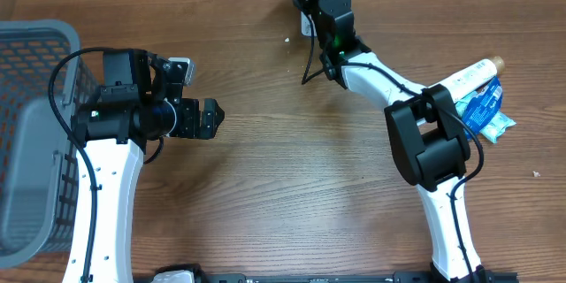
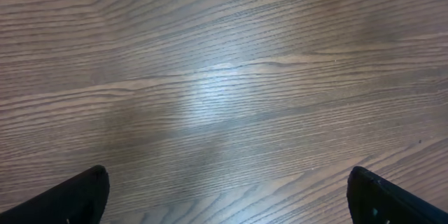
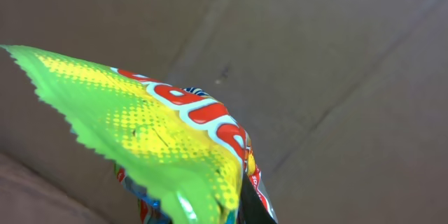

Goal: Scan the item barcode
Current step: 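Hold the green bag's barcode in front of the scanner window, then carry the green bag right and release it beside the other items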

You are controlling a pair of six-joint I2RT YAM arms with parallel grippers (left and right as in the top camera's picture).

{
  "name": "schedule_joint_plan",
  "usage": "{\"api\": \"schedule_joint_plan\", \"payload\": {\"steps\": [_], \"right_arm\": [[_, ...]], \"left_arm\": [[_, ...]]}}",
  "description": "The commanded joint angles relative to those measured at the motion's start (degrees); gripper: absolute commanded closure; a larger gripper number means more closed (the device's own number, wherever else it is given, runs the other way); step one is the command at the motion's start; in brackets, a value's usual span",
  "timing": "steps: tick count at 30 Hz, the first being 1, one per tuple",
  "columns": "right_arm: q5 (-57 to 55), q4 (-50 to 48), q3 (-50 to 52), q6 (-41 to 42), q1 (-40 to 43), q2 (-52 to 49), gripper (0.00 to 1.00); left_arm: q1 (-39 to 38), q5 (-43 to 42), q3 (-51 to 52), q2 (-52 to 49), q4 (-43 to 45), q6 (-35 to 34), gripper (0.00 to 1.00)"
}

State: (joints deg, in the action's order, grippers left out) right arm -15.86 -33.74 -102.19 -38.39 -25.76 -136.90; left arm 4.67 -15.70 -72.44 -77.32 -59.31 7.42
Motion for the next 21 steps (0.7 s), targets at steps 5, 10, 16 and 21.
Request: {"api": "schedule_joint_plan", "payload": {"steps": [5,10,16,21], "right_arm": [[0.33,18.6,-0.94,-5.03,-4.37,12.52,0.96],[-2.36,39.58,-0.94,4.39,-5.99,24.06,0.96],[-2.45,66.99,-0.96,30.25,-6.19,35.08,0.96],[3.89,93.2,-0.87,53.68,-1.44,36.87,0.91]], "left_arm": [[-0.2,-0.42,-0.07,-0.28,0.0,-0.81,0.0],[-0.2,-0.42,-0.07,-0.28,0.0,-0.81,0.01],[-0.2,-0.42,-0.07,-0.28,0.0,-0.81,0.0],[-0.2,-0.42,-0.07,-0.28,0.0,-0.81,0.01]]}}
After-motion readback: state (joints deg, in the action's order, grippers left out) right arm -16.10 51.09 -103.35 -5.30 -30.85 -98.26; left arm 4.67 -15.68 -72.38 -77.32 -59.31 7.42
